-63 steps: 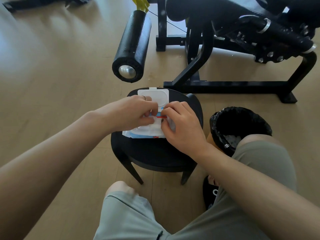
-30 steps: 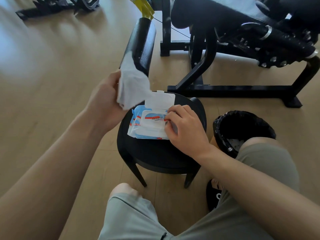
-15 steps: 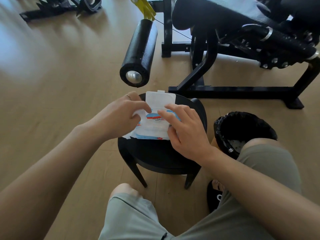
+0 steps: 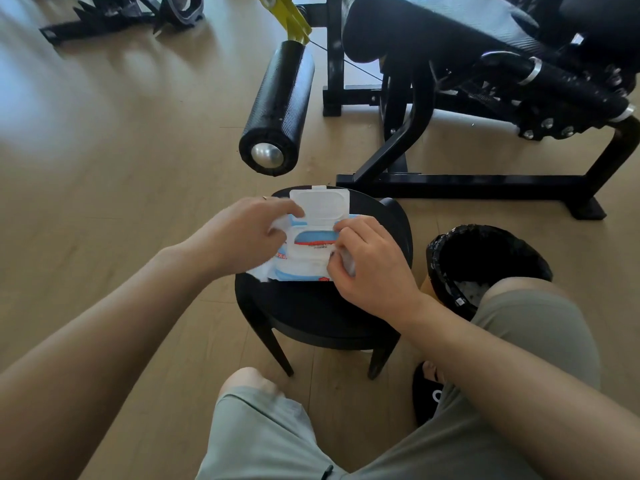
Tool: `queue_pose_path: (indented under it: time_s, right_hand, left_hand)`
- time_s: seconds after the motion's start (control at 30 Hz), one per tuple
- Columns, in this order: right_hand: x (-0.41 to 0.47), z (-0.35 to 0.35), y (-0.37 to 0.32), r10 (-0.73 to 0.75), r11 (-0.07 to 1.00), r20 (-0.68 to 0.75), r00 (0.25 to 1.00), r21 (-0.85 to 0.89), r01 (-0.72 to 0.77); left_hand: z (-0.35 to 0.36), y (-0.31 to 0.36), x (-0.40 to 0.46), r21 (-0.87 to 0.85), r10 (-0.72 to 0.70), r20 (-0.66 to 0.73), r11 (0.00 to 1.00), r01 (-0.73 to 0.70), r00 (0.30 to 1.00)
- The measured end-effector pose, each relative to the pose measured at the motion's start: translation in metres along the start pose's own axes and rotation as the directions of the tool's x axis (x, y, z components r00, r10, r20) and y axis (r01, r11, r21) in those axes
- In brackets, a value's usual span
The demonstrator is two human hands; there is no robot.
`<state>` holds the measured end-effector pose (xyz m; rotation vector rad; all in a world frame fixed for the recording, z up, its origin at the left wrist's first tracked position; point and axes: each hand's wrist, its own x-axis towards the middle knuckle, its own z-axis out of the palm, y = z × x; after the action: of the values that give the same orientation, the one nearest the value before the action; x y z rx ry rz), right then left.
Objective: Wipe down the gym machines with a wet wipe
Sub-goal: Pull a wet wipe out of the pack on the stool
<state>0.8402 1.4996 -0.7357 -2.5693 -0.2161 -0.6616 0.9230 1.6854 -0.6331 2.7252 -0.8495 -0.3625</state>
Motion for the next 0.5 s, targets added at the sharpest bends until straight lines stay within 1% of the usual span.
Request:
queue_pose_path:
  time_s: [0.03,0.07,0.1,0.17,0.2,0.23,0.27,0.3,0.33,0.37,0.43,0.5]
  right_hand:
    - [0.0,-0.001,-0.001,0.029,0.999,-0.013,1.0,0.038,-0.028]
    - [0.002,-0.003,-0.002,0.066,0.995,-0.034,0.997,0.076,-0.064]
    - [0.004,-0.005,-0.003,0.107,0.989,-0.063,0.992,0.105,-0.1]
    - [0.013,-0.01,-0.006,0.197,0.975,-0.14,0.97,0.134,-0.178]
    - [0.02,-0.013,-0.008,0.255,0.96,-0.164,0.953,0.161,-0.229]
    - [0.028,-0.016,-0.01,0.327,0.932,-0.148,0.934,0.212,-0.293]
    - [0.034,-0.019,-0.012,0.398,0.889,-0.087,0.913,0.282,-0.36]
    - [0.04,-0.021,-0.014,0.443,0.842,-0.005,0.896,0.346,-0.414]
    - [0.042,-0.022,-0.016,0.447,0.818,0.058,0.893,0.378,-0.434]
    - [0.041,-0.022,-0.018,0.407,0.833,0.082,0.91,0.374,-0.407]
    - [0.031,-0.023,-0.019,0.256,0.914,0.079,0.964,0.305,-0.268]
    - [0.016,-0.02,-0.017,0.102,0.969,0.13,0.986,0.212,-0.128]
  left_hand:
    - [-0.002,-0.004,0.001,-0.103,-0.068,-0.08,0.993,0.06,0.994]
    - [-0.004,-0.008,0.002,-0.189,-0.141,-0.115,0.975,0.118,0.983]
    - [-0.005,-0.011,0.004,-0.252,-0.206,-0.094,0.951,0.177,0.974]
    - [-0.007,-0.009,0.007,-0.354,-0.294,0.065,0.886,0.298,0.953]
    - [-0.008,-0.007,0.007,-0.399,-0.306,0.16,0.85,0.345,0.938]
    - [-0.009,-0.004,0.008,-0.433,-0.297,0.233,0.821,0.372,0.926]
    - [-0.01,-0.003,0.008,-0.45,-0.274,0.269,0.812,0.372,0.923]
    - [-0.012,-0.002,0.008,-0.447,-0.242,0.276,0.824,0.348,0.93]
    - [-0.014,-0.002,0.007,-0.426,-0.202,0.27,0.852,0.305,0.942]
    - [-0.018,-0.003,0.006,-0.386,-0.159,0.264,0.887,0.255,0.951]
    - [-0.026,-0.004,0.003,-0.263,-0.102,0.283,0.948,0.179,0.954]
    - [-0.03,-0.001,0.001,-0.112,-0.077,0.328,0.986,0.119,0.941]
